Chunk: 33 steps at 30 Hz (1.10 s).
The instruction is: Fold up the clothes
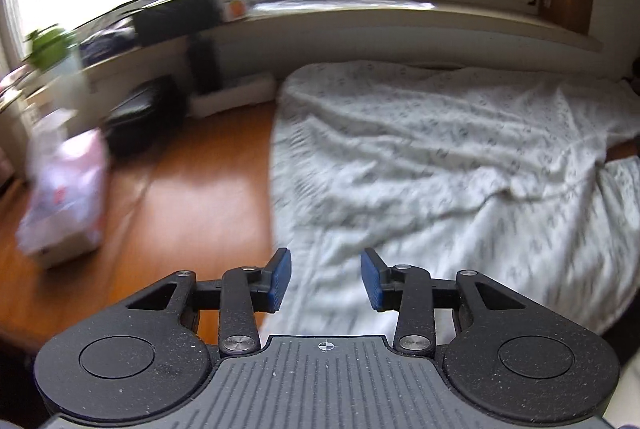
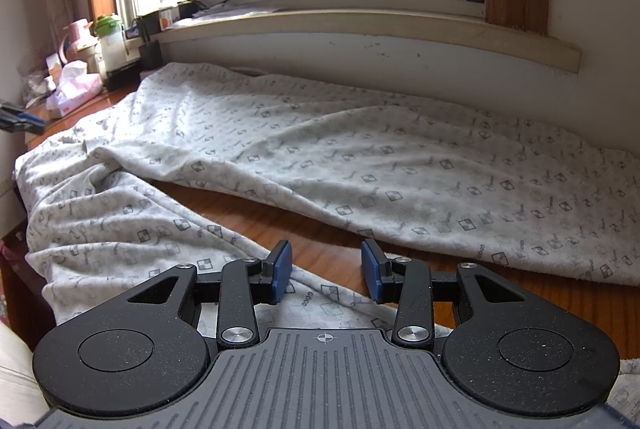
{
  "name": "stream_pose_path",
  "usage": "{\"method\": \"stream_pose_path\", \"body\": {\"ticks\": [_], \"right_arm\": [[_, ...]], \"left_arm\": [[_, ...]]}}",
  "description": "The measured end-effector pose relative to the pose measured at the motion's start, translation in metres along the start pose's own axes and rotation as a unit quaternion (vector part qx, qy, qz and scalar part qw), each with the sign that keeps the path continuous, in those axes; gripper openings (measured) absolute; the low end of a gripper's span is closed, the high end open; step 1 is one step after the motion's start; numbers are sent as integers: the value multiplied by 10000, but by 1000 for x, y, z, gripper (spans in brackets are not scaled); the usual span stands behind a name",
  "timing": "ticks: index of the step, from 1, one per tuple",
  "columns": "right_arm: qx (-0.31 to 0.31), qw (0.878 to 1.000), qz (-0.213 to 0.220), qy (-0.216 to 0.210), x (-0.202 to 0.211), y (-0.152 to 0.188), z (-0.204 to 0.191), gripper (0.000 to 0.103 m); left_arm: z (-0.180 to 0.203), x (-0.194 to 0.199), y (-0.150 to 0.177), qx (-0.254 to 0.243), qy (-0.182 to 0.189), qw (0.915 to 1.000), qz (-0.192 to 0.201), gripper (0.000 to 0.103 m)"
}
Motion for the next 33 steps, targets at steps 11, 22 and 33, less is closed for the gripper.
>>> {"method": "stream_pose_path", "body": {"ticks": [11, 22, 33], "right_arm": [[19, 10000, 11, 17, 0, 1, 0, 40], [9, 10000, 4, -20, 1, 1, 0, 40], [-19, 10000, -6, -67, 1, 0, 0, 41]], "left_arm": [[-11, -62, -18, 257, 237, 9991, -232, 43], [-29, 15, -84, 605, -293, 9871, 1450, 3], [-51, -30, -27, 742, -592, 9953, 205, 44]]}}
Point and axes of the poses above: each gripper's, at about its wrist camera, not at the fingertips, and x roughly against the way its jaws point, z to its right, y to its underside, the point moved 10 cm from there along -x, roughly the way its jaws point, and after that the axes turned 13 degrees about -x, right-handed, at the moved point
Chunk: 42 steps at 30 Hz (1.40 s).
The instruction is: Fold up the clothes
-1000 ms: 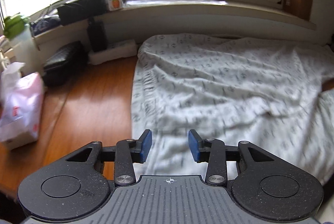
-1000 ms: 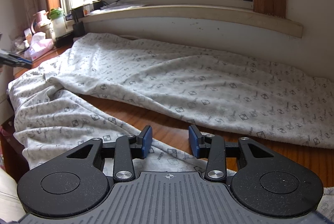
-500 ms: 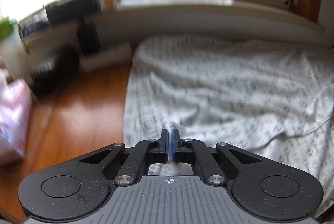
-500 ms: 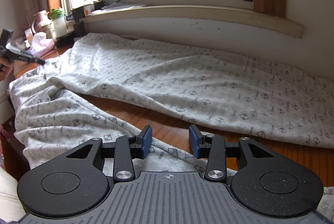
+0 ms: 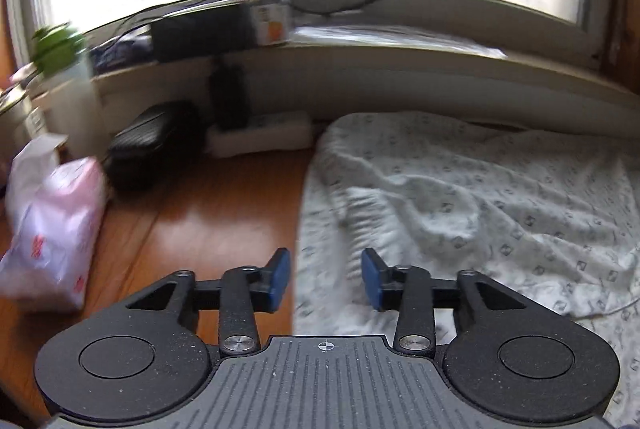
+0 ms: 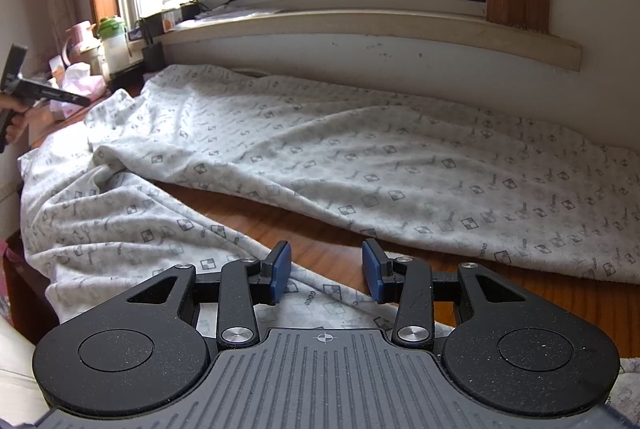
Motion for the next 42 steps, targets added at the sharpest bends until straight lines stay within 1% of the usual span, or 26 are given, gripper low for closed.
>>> {"method": "stream_pose_path", "body": {"ticks": [2, 4, 5, 8, 10, 12, 15, 17, 19, 22, 25, 26, 28, 30, 32, 34, 37, 40, 42], "right_arm": [[17, 10000, -5, -2, 0, 0, -1, 42], [50, 10000, -8, 10, -1, 1, -2, 45], [69, 10000, -8, 24, -1, 1, -3, 45], [98, 9999, -3, 57, -1, 1, -3, 45], [77, 10000, -7, 39, -1, 1, -3, 45], [15, 10000, -14, -9, 0, 0, -1, 45], [5, 10000, 8, -4, 2, 0, 0, 46], [87, 9999, 52, 76, 6, 0, -1, 47], [303, 9992, 80, 264, 13, 2, 1, 47], [293, 9977, 232, 565, 34, 1, 19, 47], [33, 9943, 417, 983, 65, 4, 56, 47], [-82, 9918, 490, 1176, 78, 6, 70, 47], [-372, 9847, 642, 1578, 104, 14, 102, 47], [-715, 9758, 788, 1912, 129, 26, 133, 47], [-1025, 9643, 931, 2258, 152, 38, 163, 47], [-1308, 9572, 1012, 2377, 165, 46, 183, 47], [-1415, 9521, 1039, 2504, 168, 52, 198, 47], [-1449, 9479, 1052, 2636, 167, 56, 210, 47], [-1358, 9482, 1099, 2654, 167, 58, 212, 46]], "left_arm": [[-9, 16, 13, 25, -61, 10000, -10, 45], [-17, 38, 31, 65, -74, 10000, 5, 49], [-21, 50, 40, 102, -62, 9999, 14, 49], [-20, 74, 71, 307, 56, 9995, 0, 49], [-15, 83, 81, 346, 101, 9993, 23, 49], [-4, 87, 76, 307, 184, 9993, 130, 49], [24, 80, 52, 161, 397, 9986, 322, 50], [54, 69, 32, -42, 650, 9969, 431, 50], [89, 59, 10, -243, 943, 9937, 559, 50], [155, 43, -17, -622, 1462, 9847, 711, 50], [221, 28, -32, -1017, 1926, 9731, 754, 50], [239, 24, -33, -1158, 2058, 9689, 747, 50], [267, 14, -34, -1430, 2131, 9637, 737, 50], [278, 3, -36, -1460, 2143, 9631, 726, 50], [278, -7, -42, -1375, 2095, 9650, 772, 50], [272, -17, -50, -1307, 1986, 9673, 888, 50], [263, -36, -58, -1152, 1849, 9715, 930, 50], [252, -58, -53, -1063, 1736, 9761, 757, 50], [243, -68, -48, -960, 1732, 9778, 684, 50]]}}
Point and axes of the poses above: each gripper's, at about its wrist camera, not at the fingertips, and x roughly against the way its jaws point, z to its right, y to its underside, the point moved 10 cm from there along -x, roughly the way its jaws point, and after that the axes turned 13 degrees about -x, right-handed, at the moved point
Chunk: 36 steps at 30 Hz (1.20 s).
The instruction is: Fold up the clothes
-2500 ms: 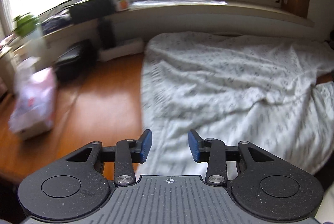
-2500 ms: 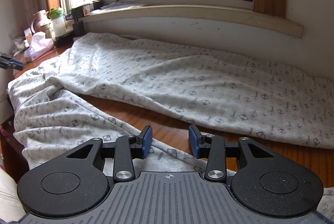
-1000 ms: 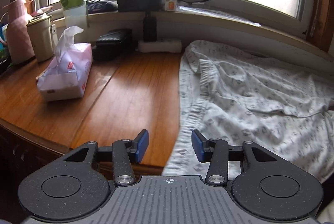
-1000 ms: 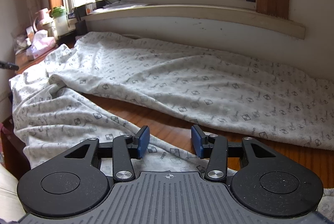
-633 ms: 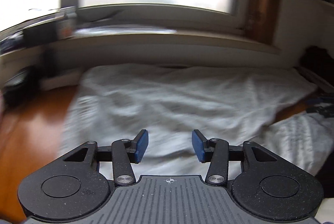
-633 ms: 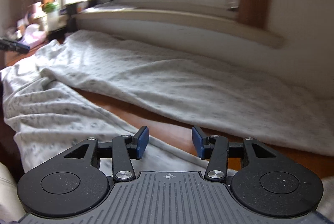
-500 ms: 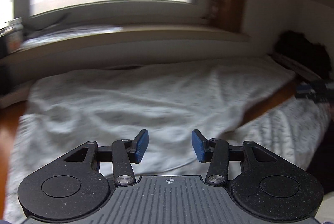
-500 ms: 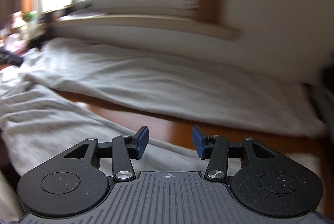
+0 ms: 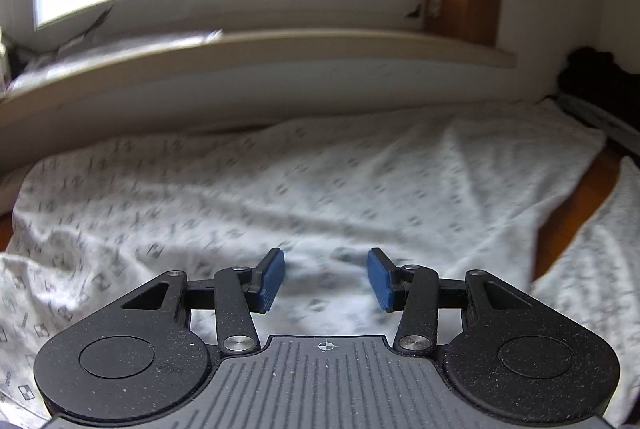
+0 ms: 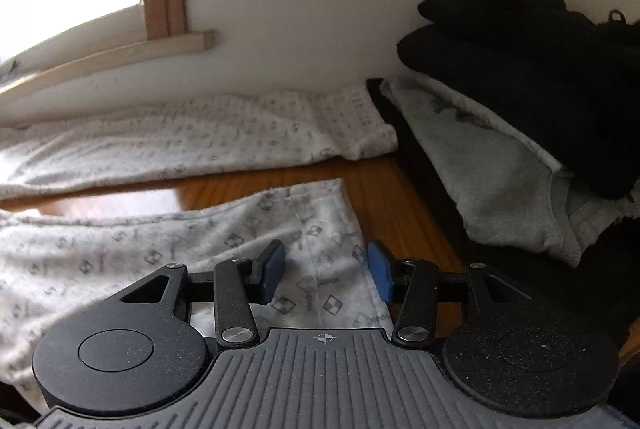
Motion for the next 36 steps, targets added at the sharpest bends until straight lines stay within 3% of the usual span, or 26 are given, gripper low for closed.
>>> {"method": "stream_pose_path", "body": {"ticks": [2, 3, 6, 8, 15, 16, 19, 24, 27, 29, 33, 36], "right_arm": [[50, 10000, 54, -4, 3, 1, 4, 38], [60, 9999, 91, 77, 5, 1, 8, 24], [112, 9991, 171, 361, 13, 2, 23, 14], [229, 9971, 178, 699, 20, 3, 35, 13], [229, 9958, -128, 876, 22, 0, 43, 18], [251, 9952, -117, 934, 22, -1, 41, 24], [346, 9954, 69, 889, 25, -7, 21, 25], [751, 9970, 161, 68, 13, -17, -65, 26], [1032, 9917, 35, -765, 1, -11, -140, 27], [1275, 9821, -122, -1384, -4, 1, -197, 27], [1649, 9528, -534, -2493, -10, 35, -299, 27], [1864, 9315, -829, -3012, -12, 57, -351, 27]], "left_arm": [[-7, -1, 3, 181, 92, 9998, 13, 51], [-11, 0, 4, 272, 121, 9995, 36, 51], [-16, 2, 6, 308, 59, 9995, 12, 51], [-18, 4, 7, 347, 28, 9994, 12, 51], [-13, 4, 8, 101, -268, 9996, -86, 57], [-13, 6, 9, 105, -290, 9995, -69, 57], [-6, 18, 10, -57, -363, 9993, -25, 57], [16, 51, 6, -121, -198, 9995, 199, 57], [34, 68, 4, -58, 38, 9995, 293, 52], [50, 75, 4, -70, 237, 9991, 333, 44], [77, 76, 9, -265, 431, 9984, 245, 43], [85, 66, 15, -353, 409, 9985, 95, 43]]}}
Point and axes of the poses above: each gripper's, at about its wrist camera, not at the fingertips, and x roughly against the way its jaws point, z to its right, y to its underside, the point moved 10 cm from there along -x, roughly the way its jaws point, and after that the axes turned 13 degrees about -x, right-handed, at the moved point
